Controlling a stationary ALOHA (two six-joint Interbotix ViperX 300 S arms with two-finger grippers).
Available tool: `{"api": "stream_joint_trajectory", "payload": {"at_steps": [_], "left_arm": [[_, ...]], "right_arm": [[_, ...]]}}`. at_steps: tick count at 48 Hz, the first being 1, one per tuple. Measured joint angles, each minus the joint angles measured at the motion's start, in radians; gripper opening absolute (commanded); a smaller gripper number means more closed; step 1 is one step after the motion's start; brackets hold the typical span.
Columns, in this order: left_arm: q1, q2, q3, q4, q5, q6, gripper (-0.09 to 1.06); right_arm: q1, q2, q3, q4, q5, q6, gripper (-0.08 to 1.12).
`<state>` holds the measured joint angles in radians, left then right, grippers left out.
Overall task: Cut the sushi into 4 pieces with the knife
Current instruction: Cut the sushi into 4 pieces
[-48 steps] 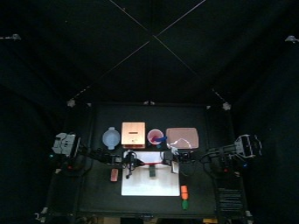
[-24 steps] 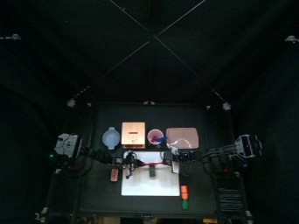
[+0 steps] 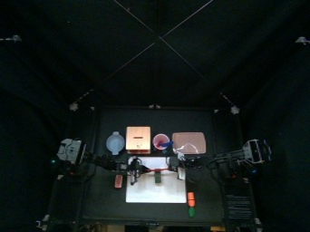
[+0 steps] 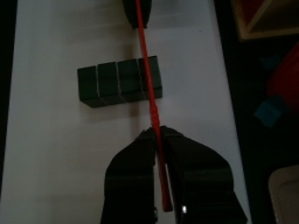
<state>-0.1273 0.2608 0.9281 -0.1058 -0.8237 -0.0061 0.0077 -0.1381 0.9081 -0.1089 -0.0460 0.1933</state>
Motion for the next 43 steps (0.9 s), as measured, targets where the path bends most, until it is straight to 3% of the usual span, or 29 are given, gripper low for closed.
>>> {"api": "stream_joint_trajectory", "payload": {"at_steps": [7,27,39,43], "left_arm": [[-0.02,0.008,-0.012,-0.005,0.031,0.002,0.21],[-0.02,0.021,-0.026,-0.026,0.072,0.011,0.21],[-0.012,0.028,-0.028,-0.06,0.077,0.012,0.21],[0.005,0.029,-0.029,-0.063,0.077,0.014,0.21]], "right_arm": [[0.018,0.034,-0.011,0.002,0.0,0.002,0.09],[0.02,0.069,-0.018,0.005,0.0,0.002,0.09],[0.012,0.11,-0.021,0.009,0.0,0.002,0.09],[0.009,0.112,-0.021,0.009,0.003,0.002,0.09]]}}
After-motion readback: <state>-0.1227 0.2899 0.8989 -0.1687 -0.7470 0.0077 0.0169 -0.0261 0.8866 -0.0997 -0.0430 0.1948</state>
